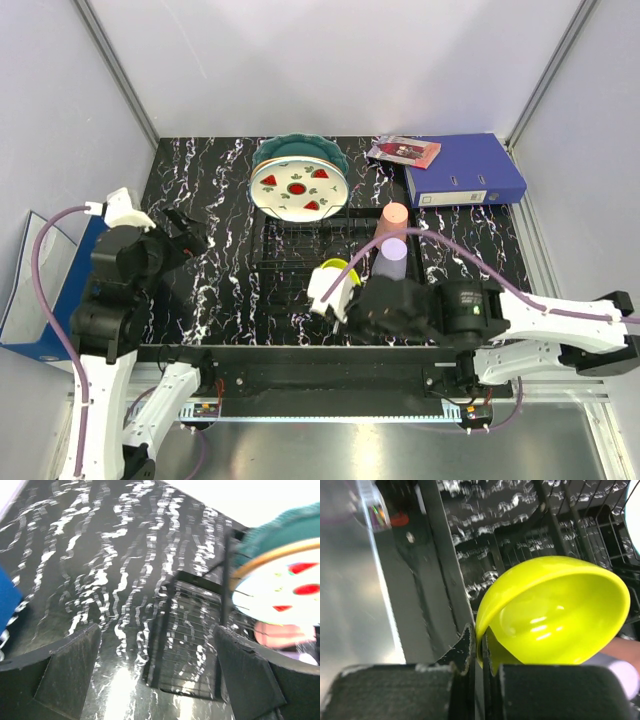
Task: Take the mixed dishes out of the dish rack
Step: Place the bowl at the center of the board.
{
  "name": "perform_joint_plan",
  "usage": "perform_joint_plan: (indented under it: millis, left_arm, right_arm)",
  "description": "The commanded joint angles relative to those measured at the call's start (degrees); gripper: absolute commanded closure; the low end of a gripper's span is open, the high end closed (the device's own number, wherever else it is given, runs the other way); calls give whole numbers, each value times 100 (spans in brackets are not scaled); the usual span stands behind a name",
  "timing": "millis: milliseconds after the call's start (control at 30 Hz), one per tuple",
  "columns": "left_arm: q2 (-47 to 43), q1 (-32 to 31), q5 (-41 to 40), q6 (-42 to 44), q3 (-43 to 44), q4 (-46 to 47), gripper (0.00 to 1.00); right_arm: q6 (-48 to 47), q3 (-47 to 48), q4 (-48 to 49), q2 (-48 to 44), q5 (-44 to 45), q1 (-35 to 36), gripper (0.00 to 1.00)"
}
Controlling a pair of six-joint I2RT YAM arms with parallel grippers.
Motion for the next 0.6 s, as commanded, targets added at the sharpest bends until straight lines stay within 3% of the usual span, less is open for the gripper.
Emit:
perform_joint_plan:
  millis: [0,200,400,567]
  left_arm:
    - [104,-21,1551,489,449,119,1]
    - [122,-187,2557,726,529,75,3]
    - [-54,-608,2479,972,643,-399,2]
    - [-28,-794,2786,1016,300,-470,9]
  right_arm:
    - [-612,216,-436,310,1433,793,100]
    - [-1053,392,-858,1074,1777,1524,100]
    - [-1325,454,-964,1391,1566,1692,100]
    - [-1632,621,-858,1558,1549,1692,100]
